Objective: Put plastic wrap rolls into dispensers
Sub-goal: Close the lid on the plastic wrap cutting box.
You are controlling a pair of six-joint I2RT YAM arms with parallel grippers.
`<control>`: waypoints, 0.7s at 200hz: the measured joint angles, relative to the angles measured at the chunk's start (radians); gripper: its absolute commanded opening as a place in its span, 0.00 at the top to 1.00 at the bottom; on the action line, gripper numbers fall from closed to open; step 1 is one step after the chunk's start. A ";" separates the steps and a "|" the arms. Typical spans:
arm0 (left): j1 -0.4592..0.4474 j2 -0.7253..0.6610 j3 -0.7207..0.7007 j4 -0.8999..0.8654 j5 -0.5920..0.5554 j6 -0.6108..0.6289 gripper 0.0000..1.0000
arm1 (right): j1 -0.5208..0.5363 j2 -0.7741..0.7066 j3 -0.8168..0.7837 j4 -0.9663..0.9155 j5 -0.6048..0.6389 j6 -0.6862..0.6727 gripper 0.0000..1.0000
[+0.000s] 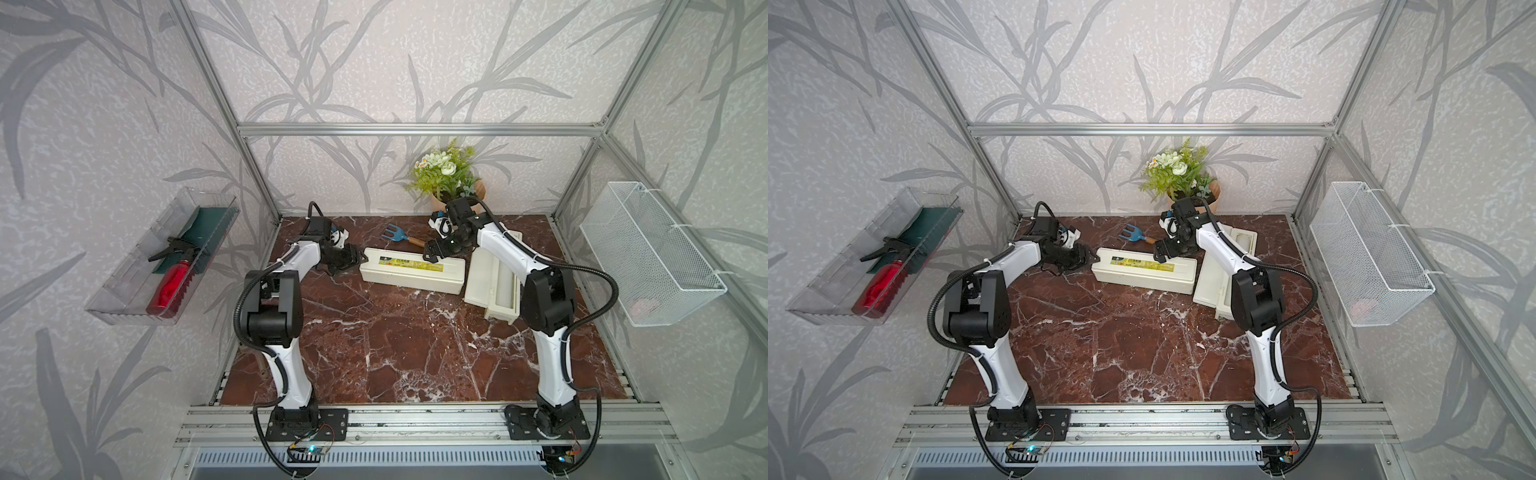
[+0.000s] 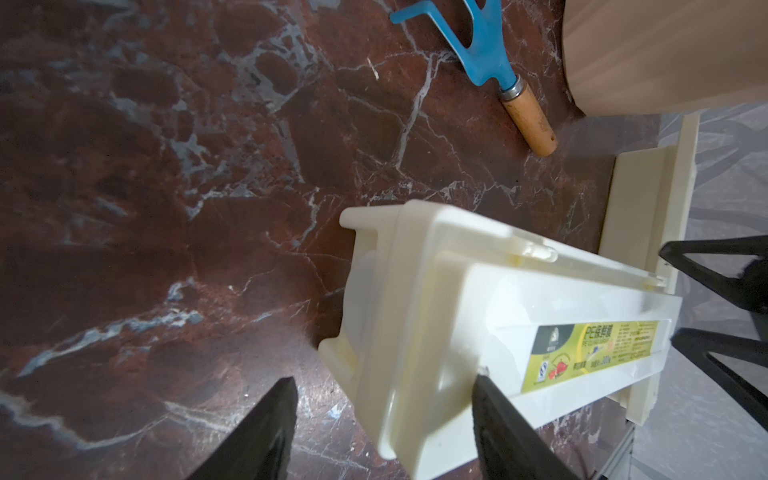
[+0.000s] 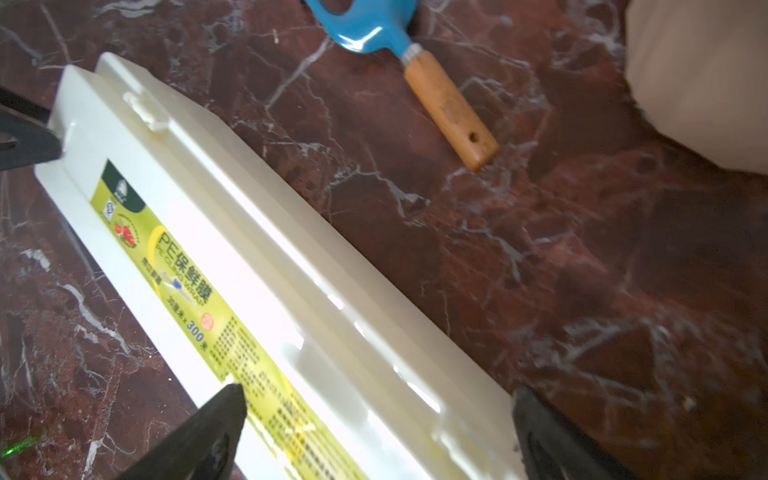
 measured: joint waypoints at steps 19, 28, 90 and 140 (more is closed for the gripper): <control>-0.012 0.015 0.022 -0.009 -0.013 0.008 0.32 | 0.001 -0.064 -0.032 -0.046 0.073 0.065 0.00; -0.015 0.016 0.024 -0.010 -0.017 0.010 0.32 | 0.003 -0.086 -0.034 -0.066 0.101 0.101 0.00; -0.016 0.019 0.032 -0.020 -0.032 0.010 0.31 | 0.003 -0.147 -0.093 -0.158 0.209 0.251 0.00; -0.016 0.023 0.040 -0.029 -0.036 0.010 0.31 | 0.007 -0.107 -0.093 -0.168 0.204 0.287 0.00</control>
